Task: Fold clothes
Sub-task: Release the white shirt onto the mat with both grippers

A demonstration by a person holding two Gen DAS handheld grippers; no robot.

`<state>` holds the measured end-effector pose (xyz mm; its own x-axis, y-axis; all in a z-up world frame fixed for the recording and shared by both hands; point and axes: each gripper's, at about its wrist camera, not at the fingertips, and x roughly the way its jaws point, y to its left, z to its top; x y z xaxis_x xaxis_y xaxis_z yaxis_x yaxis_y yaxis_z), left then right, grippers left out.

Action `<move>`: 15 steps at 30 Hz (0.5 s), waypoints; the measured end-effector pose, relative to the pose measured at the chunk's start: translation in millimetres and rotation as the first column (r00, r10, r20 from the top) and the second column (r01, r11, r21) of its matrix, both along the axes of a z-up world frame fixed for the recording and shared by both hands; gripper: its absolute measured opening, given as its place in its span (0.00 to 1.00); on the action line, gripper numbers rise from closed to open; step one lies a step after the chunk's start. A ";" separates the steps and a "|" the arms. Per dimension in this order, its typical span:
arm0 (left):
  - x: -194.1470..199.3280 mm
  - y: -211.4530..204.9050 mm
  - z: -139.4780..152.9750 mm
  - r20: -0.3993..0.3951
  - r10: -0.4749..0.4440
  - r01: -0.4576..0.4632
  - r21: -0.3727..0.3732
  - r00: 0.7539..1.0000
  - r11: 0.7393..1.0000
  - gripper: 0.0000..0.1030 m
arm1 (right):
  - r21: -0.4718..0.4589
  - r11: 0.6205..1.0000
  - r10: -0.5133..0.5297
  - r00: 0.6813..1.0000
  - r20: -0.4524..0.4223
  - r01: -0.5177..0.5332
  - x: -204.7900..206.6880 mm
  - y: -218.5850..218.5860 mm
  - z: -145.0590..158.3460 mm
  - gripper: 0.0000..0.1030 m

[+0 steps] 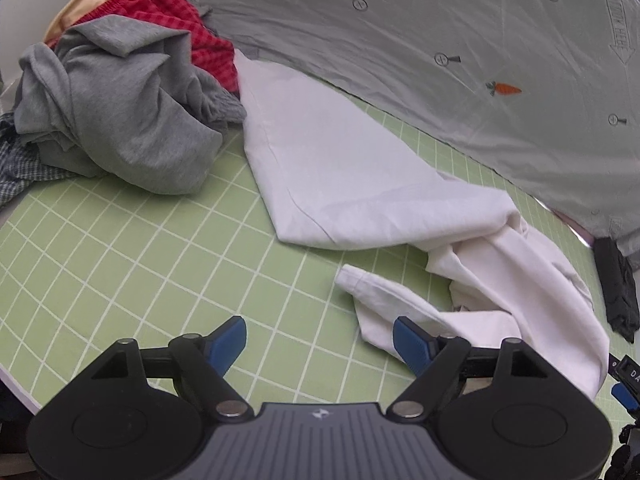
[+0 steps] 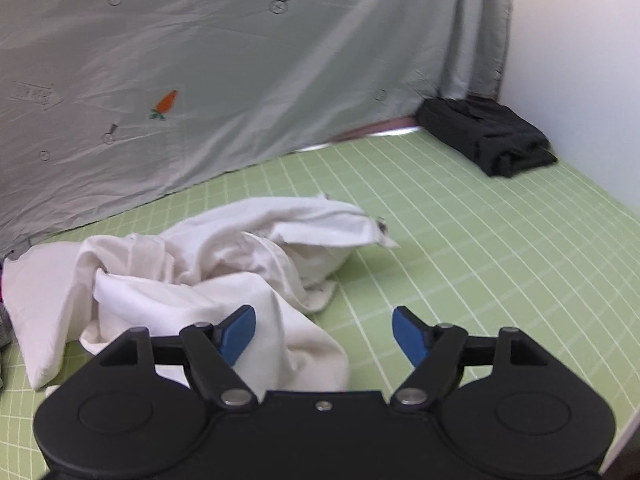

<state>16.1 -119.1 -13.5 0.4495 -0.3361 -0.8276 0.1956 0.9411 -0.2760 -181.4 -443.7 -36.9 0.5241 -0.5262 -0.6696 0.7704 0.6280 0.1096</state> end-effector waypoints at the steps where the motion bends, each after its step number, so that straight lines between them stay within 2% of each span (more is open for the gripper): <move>1: 1.1 -2.1 -1.9 -0.005 -0.006 0.006 -0.001 1.000 1.000 0.79 | 0.002 1.000 -0.012 1.000 -0.003 0.012 -3.3 -0.7 -0.4 0.75; 6: 8.6 -19.2 -15.3 -0.037 -0.016 0.014 -0.038 0.999 0.999 0.79 | -0.007 0.996 -0.089 0.996 -0.009 0.089 -20.6 -10.8 -1.5 0.75; 11: 22.4 -43.1 -27.1 -0.096 -0.004 -0.010 -0.151 0.995 0.988 0.81 | -0.012 0.994 -0.108 0.994 -0.030 0.108 -34.5 -21.8 -2.5 0.76; 15: 34.1 -66.8 -44.2 -0.179 0.012 -0.055 -0.236 0.984 0.970 0.83 | -0.017 0.995 -0.103 0.994 -0.048 0.102 -43.6 -28.6 -3.5 0.76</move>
